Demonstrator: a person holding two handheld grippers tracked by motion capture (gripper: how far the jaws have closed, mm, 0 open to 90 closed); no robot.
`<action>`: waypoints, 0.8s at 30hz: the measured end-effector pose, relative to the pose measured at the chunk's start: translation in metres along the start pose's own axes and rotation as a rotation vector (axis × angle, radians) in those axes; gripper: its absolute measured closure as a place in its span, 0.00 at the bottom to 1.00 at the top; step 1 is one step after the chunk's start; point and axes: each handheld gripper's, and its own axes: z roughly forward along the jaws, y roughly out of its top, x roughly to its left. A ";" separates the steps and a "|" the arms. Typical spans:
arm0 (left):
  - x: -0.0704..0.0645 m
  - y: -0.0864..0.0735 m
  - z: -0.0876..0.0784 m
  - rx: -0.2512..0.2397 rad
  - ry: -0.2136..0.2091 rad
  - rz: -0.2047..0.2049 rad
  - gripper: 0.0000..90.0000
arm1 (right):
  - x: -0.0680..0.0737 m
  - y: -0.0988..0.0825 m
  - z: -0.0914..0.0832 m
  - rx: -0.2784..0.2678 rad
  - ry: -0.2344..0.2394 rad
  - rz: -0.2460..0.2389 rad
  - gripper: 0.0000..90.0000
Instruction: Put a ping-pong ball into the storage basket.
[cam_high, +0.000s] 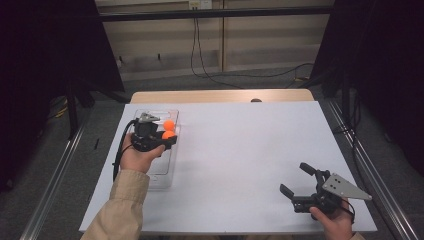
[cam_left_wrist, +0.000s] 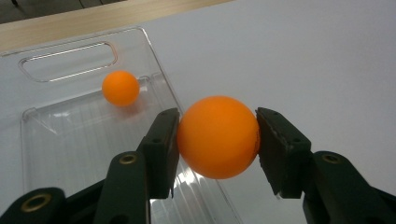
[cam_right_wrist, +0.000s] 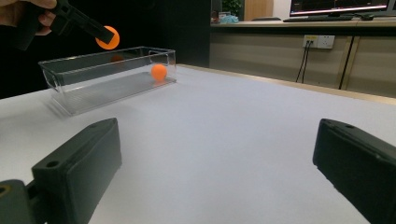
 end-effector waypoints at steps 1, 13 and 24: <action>0.001 0.000 -0.001 0.005 -0.009 0.000 0.57 | 0.000 0.000 0.000 -0.001 0.002 0.000 0.01; 0.005 -0.002 -0.003 0.007 -0.003 -0.003 0.57 | 0.000 0.000 0.000 0.001 0.003 0.001 0.01; 0.007 -0.003 -0.003 -0.001 0.009 -0.013 0.57 | 0.000 0.000 0.000 -0.002 0.002 0.001 0.01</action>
